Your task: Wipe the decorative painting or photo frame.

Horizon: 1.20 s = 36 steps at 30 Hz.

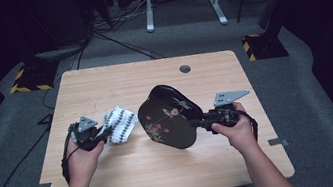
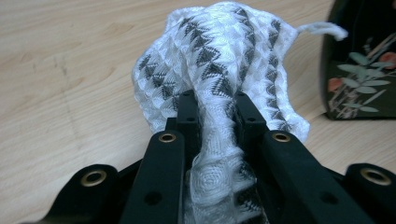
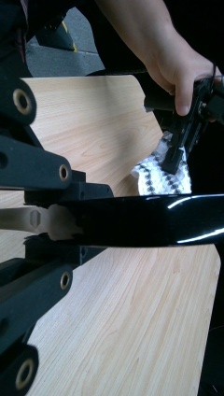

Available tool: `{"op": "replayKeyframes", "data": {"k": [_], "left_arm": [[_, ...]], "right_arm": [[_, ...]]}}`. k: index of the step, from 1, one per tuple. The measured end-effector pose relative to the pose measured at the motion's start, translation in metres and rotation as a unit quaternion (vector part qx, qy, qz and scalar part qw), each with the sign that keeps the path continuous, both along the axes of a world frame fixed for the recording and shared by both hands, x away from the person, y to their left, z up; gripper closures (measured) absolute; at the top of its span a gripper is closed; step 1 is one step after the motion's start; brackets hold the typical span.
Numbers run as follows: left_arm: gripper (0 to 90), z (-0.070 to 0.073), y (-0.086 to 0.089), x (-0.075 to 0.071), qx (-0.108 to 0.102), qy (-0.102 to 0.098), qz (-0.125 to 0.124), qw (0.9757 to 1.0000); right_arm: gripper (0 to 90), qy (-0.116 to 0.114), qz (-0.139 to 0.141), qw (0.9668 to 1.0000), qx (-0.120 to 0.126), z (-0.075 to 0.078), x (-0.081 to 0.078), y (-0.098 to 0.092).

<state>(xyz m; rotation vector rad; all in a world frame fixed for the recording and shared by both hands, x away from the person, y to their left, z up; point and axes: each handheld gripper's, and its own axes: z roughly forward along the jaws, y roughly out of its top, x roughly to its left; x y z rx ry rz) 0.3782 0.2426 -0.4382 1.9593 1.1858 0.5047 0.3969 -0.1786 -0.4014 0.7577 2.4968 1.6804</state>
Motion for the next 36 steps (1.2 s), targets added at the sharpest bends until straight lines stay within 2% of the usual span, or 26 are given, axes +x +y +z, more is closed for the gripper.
{"op": "replayKeyframes", "data": {"k": [2, 4, 8, 10, 13, 17, 23, 28, 33, 36], "left_arm": [[76.8, 0.004, -0.007, -0.002, -0.005, -0.007, -0.011, 0.9999], [76.8, 0.009, -0.016, -0.006, 0.0, -0.013, -0.025, 0.9996], [76.8, 0.02, -0.035, -0.011, -0.003, -0.03, -0.06, 0.9977], [76.8, 0.025, -0.043, -0.012, -0.013, -0.029, -0.079, 0.9964], [76.8, 0.033, -0.053, -0.013, -0.023, -0.038, -0.104, 0.9936], [76.9, 0.043, -0.067, -0.013, -0.027, -0.048, -0.127, 0.9904], [76.8, 0.051, -0.084, -0.009, -0.036, -0.058, -0.141, 0.9876], [76.7, 0.055, -0.095, -0.003, -0.048, -0.053, -0.15, 0.9861], [76.7, 0.063, -0.102, 0.0, -0.039, -0.061, -0.162, 0.9842], [76.8, 0.068, -0.103, 0.0, -0.048, -0.062, -0.165, 0.9831]], "right_arm": [[78.8, 0.002, -0.001, 1.0, 0.0, 0.0, 0.0, 0.0], [78.8, 0.003, -0.002, 1.0, -0.001, 0.0, 0.0, 0.001], [78.8, 0.0, -0.004, 1.0, -0.005, 0.001, -0.001, 0.002], [78.8, 0.0, -0.004, 1.0, -0.005, 0.001, -0.002, 0.002], [78.8, -0.002, -0.003, 1.0, -0.007, 0.001, -0.002, 0.002], [78.8, -0.004, -0.002, 1.0, -0.008, 0.001, -0.002, 0.003], [78.9, -0.01, 0.001, 0.9999, -0.013, 0.002, -0.004, 0.005], [78.9, -0.015, 0.005, 0.9998, -0.015, 0.002, -0.005, 0.006], [78.9, -0.014, 0.004, 0.9997, -0.018, 0.002, -0.005, 0.006], [79.0, -0.017, 0.003, 0.9996, -0.021, 0.003, -0.006, 0.007]]}}
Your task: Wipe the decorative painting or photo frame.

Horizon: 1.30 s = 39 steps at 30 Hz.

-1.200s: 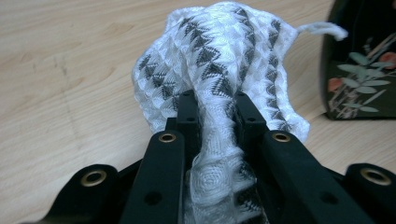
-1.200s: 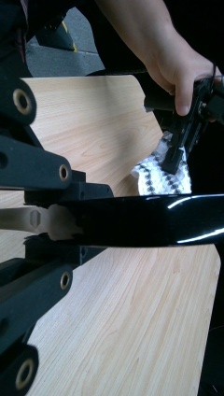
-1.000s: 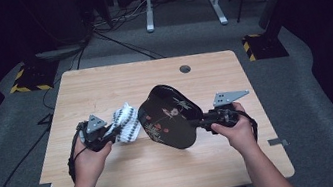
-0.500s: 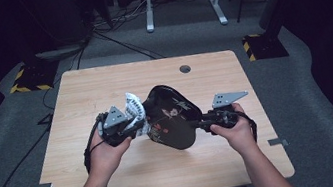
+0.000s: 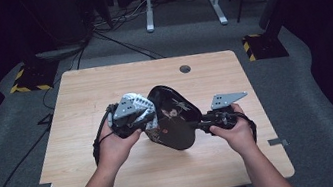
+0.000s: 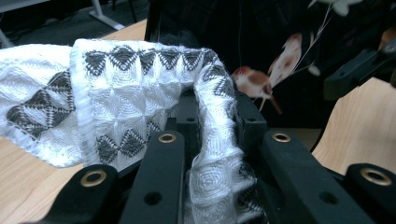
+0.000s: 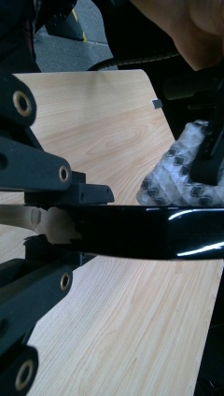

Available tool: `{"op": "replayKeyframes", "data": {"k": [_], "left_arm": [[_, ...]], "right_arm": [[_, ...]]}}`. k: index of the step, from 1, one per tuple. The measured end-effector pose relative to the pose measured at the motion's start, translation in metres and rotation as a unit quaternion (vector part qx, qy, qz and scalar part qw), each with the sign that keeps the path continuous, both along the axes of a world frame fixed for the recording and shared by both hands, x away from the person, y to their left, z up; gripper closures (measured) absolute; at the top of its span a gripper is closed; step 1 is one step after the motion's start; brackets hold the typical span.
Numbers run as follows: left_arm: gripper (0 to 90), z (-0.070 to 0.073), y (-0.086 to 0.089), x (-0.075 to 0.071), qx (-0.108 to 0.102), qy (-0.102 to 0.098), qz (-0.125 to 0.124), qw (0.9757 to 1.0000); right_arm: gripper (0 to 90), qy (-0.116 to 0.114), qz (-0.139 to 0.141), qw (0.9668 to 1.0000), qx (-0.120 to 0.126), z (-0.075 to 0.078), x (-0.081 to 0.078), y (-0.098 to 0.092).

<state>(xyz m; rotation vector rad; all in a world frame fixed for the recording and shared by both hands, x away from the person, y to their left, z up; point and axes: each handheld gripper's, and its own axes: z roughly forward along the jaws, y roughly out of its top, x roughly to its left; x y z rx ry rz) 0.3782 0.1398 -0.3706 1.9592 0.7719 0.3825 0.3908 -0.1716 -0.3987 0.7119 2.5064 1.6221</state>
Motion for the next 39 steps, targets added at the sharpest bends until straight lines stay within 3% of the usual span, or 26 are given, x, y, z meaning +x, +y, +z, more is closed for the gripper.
{"op": "replayKeyframes", "data": {"k": [13, 21, 25, 28, 39], "left_arm": [[76.8, 0.029, -0.02, 0.001, -0.008, -0.028, -0.019, 0.9994], [76.7, 0.039, -0.029, -0.004, -0.014, -0.04, -0.037, 0.9984], [76.8, 0.036, -0.034, -0.005, -0.019, -0.05, -0.054, 0.9971], [77.0, 0.035, -0.032, -0.004, -0.025, -0.05, -0.055, 0.9969], [77.1, 0.034, -0.017, 0.003, -0.018, -0.052, -0.028, 0.9981]], "right_arm": [[78.8, -0.007, -0.004, 0.9999, -0.014, 0.001, -0.001, 0.002], [78.8, -0.009, -0.005, 0.9998, -0.017, 0.002, -0.002, 0.006], [78.8, -0.011, -0.007, 0.9997, -0.019, 0.002, -0.003, 0.007], [78.8, -0.012, -0.007, 0.9997, -0.019, 0.002, -0.003, 0.006], [78.5, -0.015, -0.009, 0.9996, -0.022, 0.003, -0.004, 0.007]]}}
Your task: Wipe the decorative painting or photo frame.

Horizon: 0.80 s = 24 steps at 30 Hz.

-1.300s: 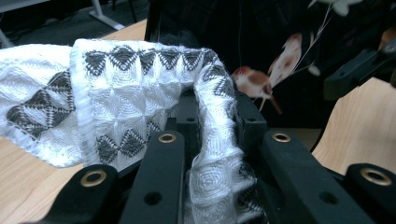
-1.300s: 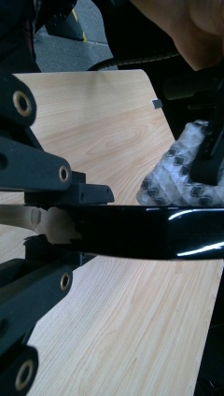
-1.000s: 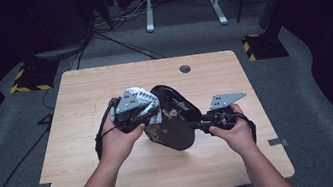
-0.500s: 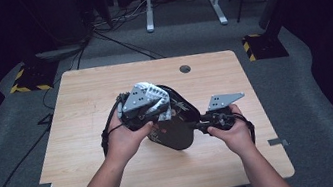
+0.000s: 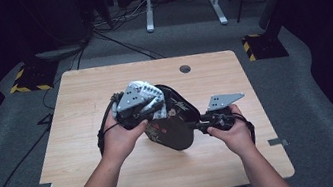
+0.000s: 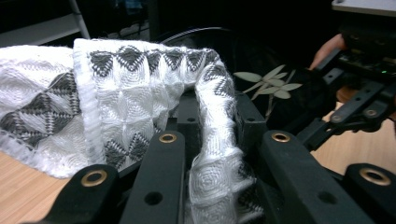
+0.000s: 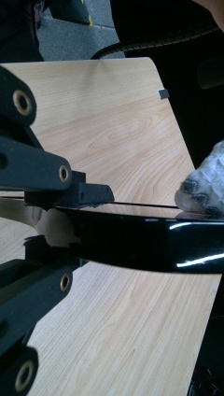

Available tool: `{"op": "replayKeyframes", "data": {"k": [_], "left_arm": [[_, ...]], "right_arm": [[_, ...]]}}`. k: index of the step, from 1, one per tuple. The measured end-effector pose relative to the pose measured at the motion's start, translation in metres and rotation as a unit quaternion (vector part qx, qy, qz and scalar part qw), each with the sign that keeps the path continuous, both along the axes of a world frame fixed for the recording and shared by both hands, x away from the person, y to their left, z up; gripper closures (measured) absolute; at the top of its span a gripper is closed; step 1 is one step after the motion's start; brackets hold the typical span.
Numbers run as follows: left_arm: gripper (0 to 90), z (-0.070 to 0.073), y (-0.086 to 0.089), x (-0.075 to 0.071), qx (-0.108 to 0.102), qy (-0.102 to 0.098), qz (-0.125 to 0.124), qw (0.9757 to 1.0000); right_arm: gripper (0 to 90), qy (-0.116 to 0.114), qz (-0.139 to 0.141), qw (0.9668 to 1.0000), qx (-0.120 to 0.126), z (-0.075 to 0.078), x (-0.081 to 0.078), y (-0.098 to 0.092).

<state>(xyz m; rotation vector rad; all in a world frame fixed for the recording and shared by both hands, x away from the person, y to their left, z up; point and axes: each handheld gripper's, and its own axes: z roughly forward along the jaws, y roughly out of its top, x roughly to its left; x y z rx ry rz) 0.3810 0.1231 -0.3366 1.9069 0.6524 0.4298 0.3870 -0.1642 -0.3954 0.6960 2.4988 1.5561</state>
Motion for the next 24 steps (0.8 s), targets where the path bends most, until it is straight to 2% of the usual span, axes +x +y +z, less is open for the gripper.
{"op": "replayKeyframes", "data": {"k": [6, 11, 14, 17, 21, 22, 24], "left_arm": [[77.2, -0.001, 0.01, 0.005, 0.006, 0.004, 0.009, 0.9999], [77.2, 0.0, 0.014, 0.009, 0.001, 0.013, 0.005, 0.9999], [77.2, 0.001, 0.013, 0.01, 0.003, 0.016, -0.004, 0.9999], [77.2, 0.002, 0.01, 0.011, -0.006, 0.023, -0.014, 0.9996], [77.1, 0.003, 0.003, 0.008, -0.005, 0.021, -0.028, 0.9994], [77.2, 0.004, 0.001, 0.007, -0.005, 0.021, -0.034, 0.9992], [77.1, 0.005, -0.003, 0.006, -0.014, 0.027, -0.059, 0.9978]], "right_arm": [[78.4, 0.001, 0.0, 1.0, 0.001, 0.0, 0.0, 0.0], [78.3, 0.002, 0.0, 1.0, 0.001, 0.0, 0.0, 0.0], [78.2, 0.002, 0.0, 1.0, 0.0, 0.0, 0.0, 0.0], [78.3, 0.002, 0.0, 1.0, 0.0, 0.0, 0.0, -0.001], [78.1, 0.003, 0.0, 1.0, 0.0, 0.0, 0.0, 0.0], [78.0, 0.002, 0.001, 1.0, -0.001, 0.0, 0.0, 0.001], [78.2, 0.002, 0.002, 1.0, -0.001, 0.0, 0.0, 0.001]]}}
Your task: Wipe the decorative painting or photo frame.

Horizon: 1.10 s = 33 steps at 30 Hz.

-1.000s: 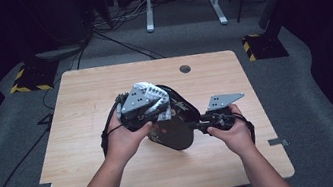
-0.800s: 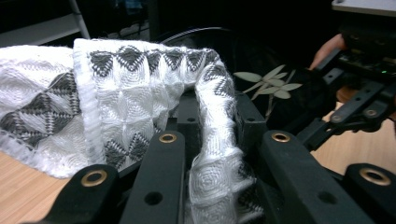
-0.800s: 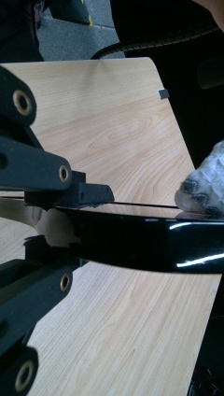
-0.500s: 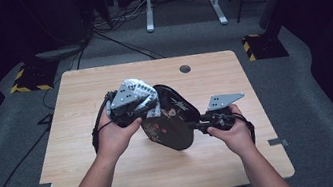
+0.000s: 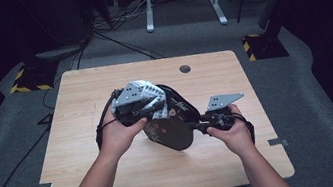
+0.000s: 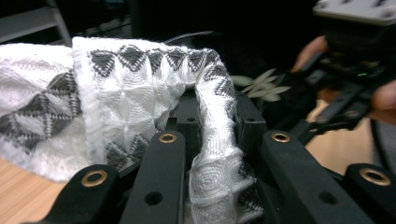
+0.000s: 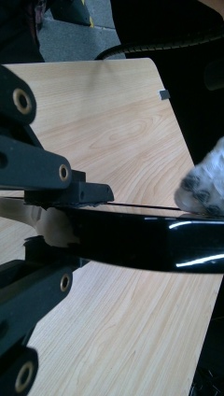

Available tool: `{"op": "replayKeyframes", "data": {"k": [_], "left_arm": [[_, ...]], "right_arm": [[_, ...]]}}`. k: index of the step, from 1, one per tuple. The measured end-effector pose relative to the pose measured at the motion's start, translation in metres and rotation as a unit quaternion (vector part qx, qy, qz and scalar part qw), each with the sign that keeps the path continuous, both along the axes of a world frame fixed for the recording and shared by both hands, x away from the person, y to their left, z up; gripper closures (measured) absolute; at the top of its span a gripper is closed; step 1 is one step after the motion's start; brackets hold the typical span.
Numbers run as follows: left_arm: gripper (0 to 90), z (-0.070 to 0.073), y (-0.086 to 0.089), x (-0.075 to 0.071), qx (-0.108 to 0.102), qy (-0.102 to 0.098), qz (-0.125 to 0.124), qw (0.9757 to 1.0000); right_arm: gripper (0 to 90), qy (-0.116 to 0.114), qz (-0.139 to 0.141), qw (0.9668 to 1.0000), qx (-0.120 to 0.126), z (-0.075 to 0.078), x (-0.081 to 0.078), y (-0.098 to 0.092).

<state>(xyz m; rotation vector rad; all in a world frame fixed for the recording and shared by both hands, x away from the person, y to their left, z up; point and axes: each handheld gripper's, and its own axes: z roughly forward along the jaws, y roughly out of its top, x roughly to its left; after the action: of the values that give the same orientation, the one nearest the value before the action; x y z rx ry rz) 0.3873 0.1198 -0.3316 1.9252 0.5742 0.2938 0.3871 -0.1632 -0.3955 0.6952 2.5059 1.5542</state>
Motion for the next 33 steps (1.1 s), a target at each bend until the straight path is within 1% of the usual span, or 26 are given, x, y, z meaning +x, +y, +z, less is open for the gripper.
{"op": "replayKeyframes", "data": {"k": [4, 7, 11, 14, 18, 19, 24, 27, 28, 30, 31, 33], "left_arm": [[77.1, 0.001, -0.006, 0.001, 0.004, 0.001, -0.023, 0.9997], [77.1, 0.001, -0.008, 0.002, -0.005, 0.009, -0.041, 0.9991], [77.1, -0.002, -0.012, 0.002, -0.011, 0.013, -0.051, 0.9986], [77.1, -0.003, -0.011, 0.003, -0.015, 0.014, -0.055, 0.9983], [77.1, -0.003, -0.003, 0.007, -0.01, 0.015, -0.042, 0.999], [77.1, -0.004, -0.001, 0.008, -0.008, 0.012, -0.038, 0.9992], [77.2, -0.008, 0.009, 0.012, -0.009, 0.019, -0.025, 0.9994], [77.2, -0.008, 0.015, 0.014, -0.007, 0.018, -0.019, 0.9996], [77.1, -0.008, 0.016, 0.014, -0.01, 0.02, -0.017, 0.9996], [77.2, -0.007, 0.015, 0.013, -0.008, 0.021, -0.015, 0.9996], [77.2, -0.007, 0.014, 0.012, -0.004, 0.017, -0.013, 0.9998], [77.1, -0.006, 0.008, 0.009, 0.001, 0.009, -0.018, 0.9998]], "right_arm": [[78.2, 0.0, 0.0, 1.0, -0.001, 0.0, 0.0, 0.0], [78.4, 0.0, 0.001, 1.0, -0.001, 0.0, 0.0, -0.001], [78.7, 0.003, 0.002, 1.0, 0.001, -0.001, 0.001, -0.002], [78.9, 0.005, 0.003, 1.0, 0.002, 0.0, 0.002, -0.005], [79.0, 0.008, 0.007, 0.9999, 0.006, 0.0, 0.003, -0.007], [78.9, 0.008, 0.007, 0.9999, 0.006, 0.0, 0.004, -0.008], [78.9, 0.01, 0.011, 0.9999, 0.008, -0.001, 0.005, -0.011], [79.0, 0.012, 0.013, 0.9998, 0.007, -0.001, 0.006, -0.013], [78.9, 0.012, 0.015, 0.9998, 0.007, -0.001, 0.006, -0.013], [78.9, 0.013, 0.016, 0.9998, 0.007, -0.001, 0.006, -0.013], [78.8, 0.012, 0.017, 0.9998, 0.005, -0.001, 0.006, -0.012], [78.8, 0.01, 0.016, 0.9998, 0.001, -0.001, 0.006, -0.011]]}}
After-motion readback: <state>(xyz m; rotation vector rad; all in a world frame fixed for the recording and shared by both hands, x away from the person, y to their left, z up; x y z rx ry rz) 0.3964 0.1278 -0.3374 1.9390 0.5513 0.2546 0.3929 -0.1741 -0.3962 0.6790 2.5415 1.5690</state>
